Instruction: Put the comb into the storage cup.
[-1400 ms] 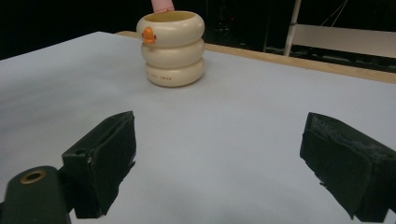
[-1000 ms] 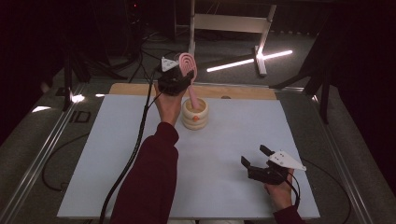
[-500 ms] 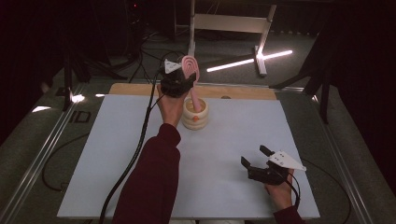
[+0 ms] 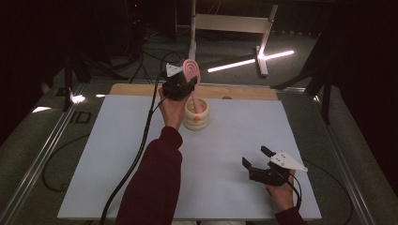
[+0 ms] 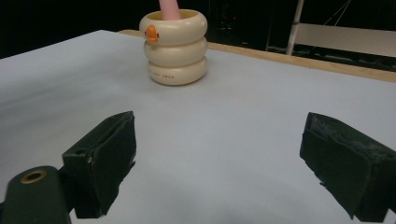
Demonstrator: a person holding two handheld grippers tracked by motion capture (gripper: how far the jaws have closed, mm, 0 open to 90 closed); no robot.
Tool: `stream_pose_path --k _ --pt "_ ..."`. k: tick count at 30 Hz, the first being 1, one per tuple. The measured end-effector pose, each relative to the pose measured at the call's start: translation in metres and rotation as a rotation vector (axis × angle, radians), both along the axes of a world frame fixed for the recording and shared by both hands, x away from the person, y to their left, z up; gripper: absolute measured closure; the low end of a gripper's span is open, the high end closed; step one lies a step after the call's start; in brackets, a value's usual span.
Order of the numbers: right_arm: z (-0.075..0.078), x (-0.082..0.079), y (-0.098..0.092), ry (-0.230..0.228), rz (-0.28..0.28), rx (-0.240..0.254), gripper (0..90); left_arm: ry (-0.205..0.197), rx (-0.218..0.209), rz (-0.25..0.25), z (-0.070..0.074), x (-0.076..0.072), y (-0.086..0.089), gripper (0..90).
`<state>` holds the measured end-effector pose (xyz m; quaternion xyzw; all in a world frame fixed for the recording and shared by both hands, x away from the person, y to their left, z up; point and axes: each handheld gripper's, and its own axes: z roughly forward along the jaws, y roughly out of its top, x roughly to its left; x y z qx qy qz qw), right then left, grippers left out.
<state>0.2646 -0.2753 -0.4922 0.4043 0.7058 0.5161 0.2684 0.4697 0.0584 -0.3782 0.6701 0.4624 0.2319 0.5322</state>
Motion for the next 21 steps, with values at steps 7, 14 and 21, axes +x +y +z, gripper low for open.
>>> stream_pose_path --k 7,14,21 --pt "0.000 0.000 0.001 0.003 0.003 0.001 10.7 0.009 0.005 -0.004 -0.008 0.001 -0.001 64.1" --pt "-0.001 -0.001 0.001 0.007 0.003 -0.001 10.7 0.010 0.020 -0.008 -0.012 0.001 -0.006 64.1" --pt "-0.001 -0.001 0.002 0.006 0.006 -0.002 10.7 0.018 0.026 -0.010 -0.017 0.003 -0.008 64.1"
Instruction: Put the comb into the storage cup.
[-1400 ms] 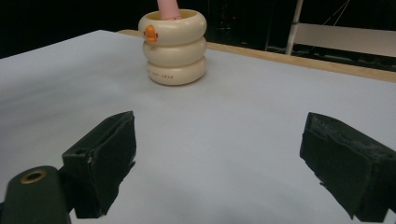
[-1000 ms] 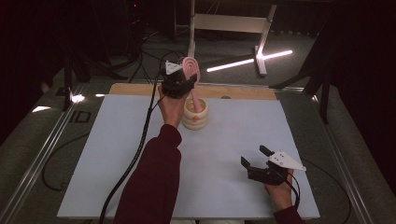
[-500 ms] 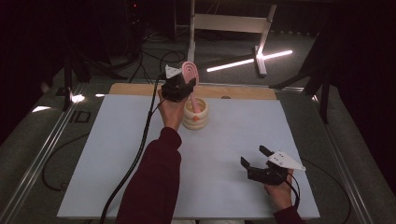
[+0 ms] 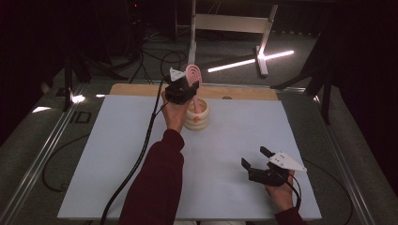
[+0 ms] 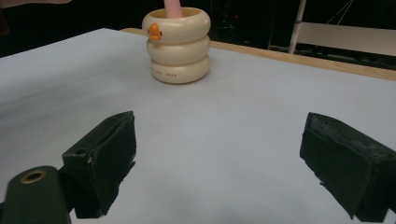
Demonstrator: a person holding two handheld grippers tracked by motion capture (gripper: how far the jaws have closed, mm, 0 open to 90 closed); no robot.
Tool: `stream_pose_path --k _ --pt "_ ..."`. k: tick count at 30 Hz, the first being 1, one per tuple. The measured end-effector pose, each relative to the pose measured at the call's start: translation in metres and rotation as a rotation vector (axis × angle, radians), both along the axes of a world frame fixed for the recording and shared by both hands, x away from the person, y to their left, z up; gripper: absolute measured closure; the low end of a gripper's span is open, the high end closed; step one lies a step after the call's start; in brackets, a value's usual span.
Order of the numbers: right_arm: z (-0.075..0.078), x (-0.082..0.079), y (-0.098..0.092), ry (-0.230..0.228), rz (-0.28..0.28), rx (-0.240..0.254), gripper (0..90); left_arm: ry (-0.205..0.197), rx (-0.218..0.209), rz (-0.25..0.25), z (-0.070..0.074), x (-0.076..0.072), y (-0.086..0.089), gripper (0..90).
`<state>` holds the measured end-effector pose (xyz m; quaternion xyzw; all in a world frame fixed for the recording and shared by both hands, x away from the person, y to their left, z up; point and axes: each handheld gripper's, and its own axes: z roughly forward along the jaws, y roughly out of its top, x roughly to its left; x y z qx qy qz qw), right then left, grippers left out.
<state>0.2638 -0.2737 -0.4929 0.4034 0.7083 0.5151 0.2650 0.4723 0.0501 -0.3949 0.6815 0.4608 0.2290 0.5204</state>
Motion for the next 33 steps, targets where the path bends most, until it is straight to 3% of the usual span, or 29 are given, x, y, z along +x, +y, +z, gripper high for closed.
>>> stream_pose_path --k 33 --pt "-0.002 0.001 0.001 0.002 0.004 -0.002 10.7 0.031 -0.007 -0.010 -0.017 0.003 -0.008 64.1"
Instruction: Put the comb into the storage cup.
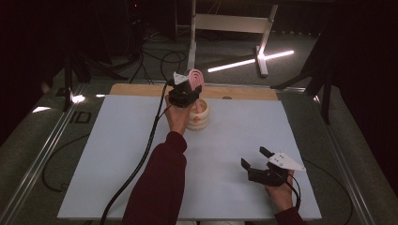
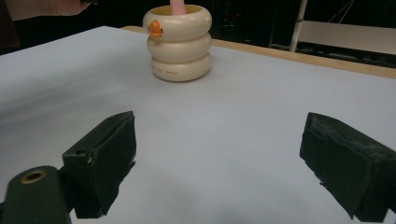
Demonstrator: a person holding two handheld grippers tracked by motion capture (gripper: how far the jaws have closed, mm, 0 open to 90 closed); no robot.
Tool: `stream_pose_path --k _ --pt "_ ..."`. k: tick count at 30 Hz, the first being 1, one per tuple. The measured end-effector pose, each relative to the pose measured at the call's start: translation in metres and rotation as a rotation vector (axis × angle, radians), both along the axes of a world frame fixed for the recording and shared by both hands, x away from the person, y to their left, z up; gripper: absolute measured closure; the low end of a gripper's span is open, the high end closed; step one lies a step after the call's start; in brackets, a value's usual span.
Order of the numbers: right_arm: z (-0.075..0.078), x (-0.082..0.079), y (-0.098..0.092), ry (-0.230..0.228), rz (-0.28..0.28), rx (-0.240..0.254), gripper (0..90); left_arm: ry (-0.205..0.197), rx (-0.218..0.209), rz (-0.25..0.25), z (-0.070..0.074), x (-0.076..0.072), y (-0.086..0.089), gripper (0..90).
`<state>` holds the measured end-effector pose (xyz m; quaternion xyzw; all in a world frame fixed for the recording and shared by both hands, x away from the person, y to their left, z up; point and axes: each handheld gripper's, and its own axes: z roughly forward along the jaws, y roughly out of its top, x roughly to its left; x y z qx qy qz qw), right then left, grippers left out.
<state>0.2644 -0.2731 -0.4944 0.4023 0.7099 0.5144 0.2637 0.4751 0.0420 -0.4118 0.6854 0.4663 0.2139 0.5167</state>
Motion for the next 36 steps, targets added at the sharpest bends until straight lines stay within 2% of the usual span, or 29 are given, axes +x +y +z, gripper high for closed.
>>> stream_pose_path --k 7,36 --pt "0.000 0.000 0.001 0.000 -0.001 -0.002 10.7 0.006 0.010 -0.001 -0.003 0.000 -0.002 64.0" --pt "-0.001 -0.001 0.001 0.006 0.000 -0.008 10.8 0.038 0.004 -0.003 -0.020 -0.002 -0.004 64.1"
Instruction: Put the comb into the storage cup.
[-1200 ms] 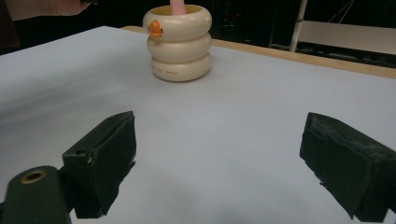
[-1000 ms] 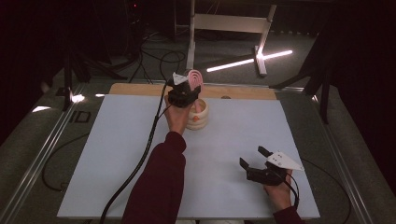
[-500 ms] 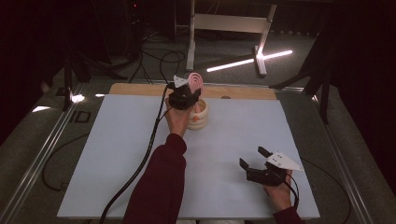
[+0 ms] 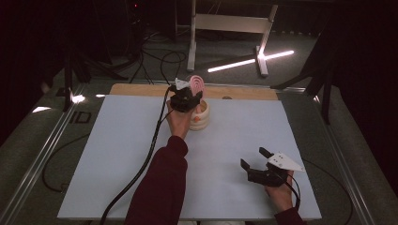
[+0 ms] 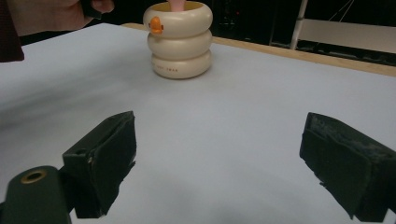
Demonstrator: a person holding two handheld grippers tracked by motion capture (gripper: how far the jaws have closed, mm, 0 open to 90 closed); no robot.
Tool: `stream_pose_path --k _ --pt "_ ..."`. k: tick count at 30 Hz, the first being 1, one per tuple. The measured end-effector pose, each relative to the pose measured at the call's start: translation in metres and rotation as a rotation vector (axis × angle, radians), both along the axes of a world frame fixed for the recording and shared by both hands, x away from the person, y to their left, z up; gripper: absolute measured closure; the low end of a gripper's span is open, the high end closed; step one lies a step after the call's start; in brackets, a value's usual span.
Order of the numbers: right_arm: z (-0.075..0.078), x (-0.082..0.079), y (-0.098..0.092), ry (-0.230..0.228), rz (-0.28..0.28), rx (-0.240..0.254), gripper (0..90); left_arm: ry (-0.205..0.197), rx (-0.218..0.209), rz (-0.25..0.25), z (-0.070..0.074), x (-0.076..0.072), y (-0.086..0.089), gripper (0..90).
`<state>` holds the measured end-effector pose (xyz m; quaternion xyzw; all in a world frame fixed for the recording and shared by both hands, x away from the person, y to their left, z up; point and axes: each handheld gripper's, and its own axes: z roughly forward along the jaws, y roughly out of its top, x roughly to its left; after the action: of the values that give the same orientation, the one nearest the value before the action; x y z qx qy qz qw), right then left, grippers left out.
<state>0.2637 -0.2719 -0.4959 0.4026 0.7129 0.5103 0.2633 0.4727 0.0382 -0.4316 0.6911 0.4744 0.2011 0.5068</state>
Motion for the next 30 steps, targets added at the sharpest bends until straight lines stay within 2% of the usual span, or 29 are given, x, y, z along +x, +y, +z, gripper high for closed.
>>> stream_pose_path --k 4,12,30 --pt "0.000 0.000 0.000 0.000 0.000 0.000 10.8 0.002 -0.007 0.003 -0.001 0.000 0.001 64.0" --pt "-0.001 0.001 0.002 0.001 0.005 -0.001 10.8 0.019 -0.066 0.020 -0.006 0.000 0.012 64.0" --pt "-0.001 0.001 0.004 0.004 0.010 -0.007 10.8 0.056 -0.032 0.039 -0.004 0.006 0.021 61.6"
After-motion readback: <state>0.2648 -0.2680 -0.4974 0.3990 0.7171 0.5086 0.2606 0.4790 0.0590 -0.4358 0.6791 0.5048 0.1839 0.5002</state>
